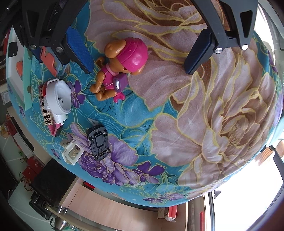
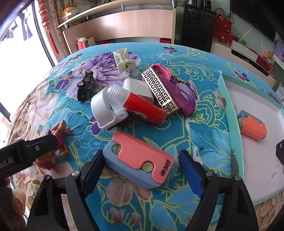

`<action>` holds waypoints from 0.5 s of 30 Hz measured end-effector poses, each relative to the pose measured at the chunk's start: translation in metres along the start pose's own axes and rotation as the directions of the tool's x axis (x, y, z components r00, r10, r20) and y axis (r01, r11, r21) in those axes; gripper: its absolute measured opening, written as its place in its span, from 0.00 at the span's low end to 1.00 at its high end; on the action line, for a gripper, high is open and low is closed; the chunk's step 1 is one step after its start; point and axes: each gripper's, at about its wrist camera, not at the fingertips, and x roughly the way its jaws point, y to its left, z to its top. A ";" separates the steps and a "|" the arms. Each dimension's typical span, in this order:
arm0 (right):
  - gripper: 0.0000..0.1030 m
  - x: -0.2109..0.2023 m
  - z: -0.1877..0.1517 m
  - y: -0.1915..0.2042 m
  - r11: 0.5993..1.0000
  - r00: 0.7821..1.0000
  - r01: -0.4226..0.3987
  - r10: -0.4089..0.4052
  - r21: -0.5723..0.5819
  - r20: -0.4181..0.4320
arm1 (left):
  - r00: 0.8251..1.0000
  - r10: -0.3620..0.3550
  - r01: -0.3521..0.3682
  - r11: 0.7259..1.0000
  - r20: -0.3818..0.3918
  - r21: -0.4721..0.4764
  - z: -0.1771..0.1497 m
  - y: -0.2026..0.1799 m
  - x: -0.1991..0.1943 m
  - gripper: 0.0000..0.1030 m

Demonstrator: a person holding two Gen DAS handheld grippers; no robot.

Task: Organize rigid objects
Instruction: 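Grasp the pink doll figure with the left tool while the right tool grasps the pink-grey toy knife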

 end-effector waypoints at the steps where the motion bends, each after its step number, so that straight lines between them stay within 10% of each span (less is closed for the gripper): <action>1: 0.81 0.000 0.000 -0.002 1.000 1.000 0.001 -0.001 0.002 0.000 | 1.000 0.004 -0.004 1.000 -0.005 0.003 0.000 0.000 0.001 1.00; 8: 0.71 -0.001 0.001 -0.014 0.999 1.000 0.019 -0.019 0.027 0.002 | 0.999 0.032 -0.032 0.999 -0.004 0.034 -0.002 -0.006 0.007 0.98; 15: 0.71 -0.001 0.001 -0.017 0.999 1.000 0.021 -0.021 0.035 0.003 | 1.000 0.008 -0.010 0.996 0.024 0.089 -0.002 -0.016 0.004 0.72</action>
